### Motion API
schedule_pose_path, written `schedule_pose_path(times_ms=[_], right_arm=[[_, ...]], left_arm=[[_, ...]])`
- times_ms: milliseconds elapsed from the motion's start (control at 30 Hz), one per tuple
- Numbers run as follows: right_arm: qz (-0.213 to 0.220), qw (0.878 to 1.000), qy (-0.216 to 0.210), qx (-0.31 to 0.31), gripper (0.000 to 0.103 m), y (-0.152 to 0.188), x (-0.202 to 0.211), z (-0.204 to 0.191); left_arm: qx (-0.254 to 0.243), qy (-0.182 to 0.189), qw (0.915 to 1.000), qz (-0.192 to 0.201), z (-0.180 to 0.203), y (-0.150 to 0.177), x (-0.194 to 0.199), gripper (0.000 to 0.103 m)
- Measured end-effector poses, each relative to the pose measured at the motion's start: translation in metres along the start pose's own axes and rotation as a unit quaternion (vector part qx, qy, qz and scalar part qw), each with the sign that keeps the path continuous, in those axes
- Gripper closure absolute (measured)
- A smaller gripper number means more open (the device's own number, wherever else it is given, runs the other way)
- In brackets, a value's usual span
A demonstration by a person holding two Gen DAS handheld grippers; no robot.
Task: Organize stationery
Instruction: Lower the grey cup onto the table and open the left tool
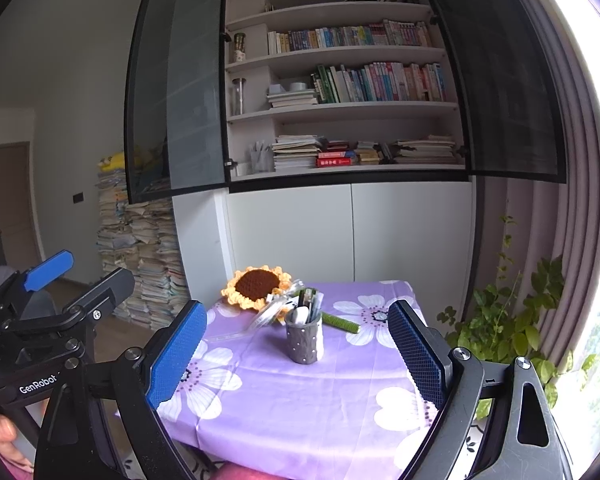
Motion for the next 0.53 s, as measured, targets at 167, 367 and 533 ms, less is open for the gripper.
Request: schedule_pose_path(times_ms=[167,367,533], right_arm=[[0.001,1.0,0.0,0.001,0.011,-0.0001,0.0001,0.0003],[0.002,1.0,0.0,0.001,0.011,0.0013,0.0019,0.0],[0.011,1.0,0.008,0.006,0.011,0.0002,0.0089,-0.0024]], left_arm=[[-0.002,0.0,1.0,0.001,0.001,-0.0003,0.0009,0.001],[-0.001,-0.001,1.0,0.004,0.0013,-0.0008,0.0017,0.001],[-0.002,-0.001,1.0,0.005,0.0003,-0.0012,0.003,0.001]])
Point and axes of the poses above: each gripper's, at about its wrist camera, not at the fingertips, and x roughly against the way its jaws point, z to its right, y to its underside, the point moved 3 cm from there along -x, roughly the way its jaws point, and after that the axes turned 9 degrees about x, right-handed, at the moved point
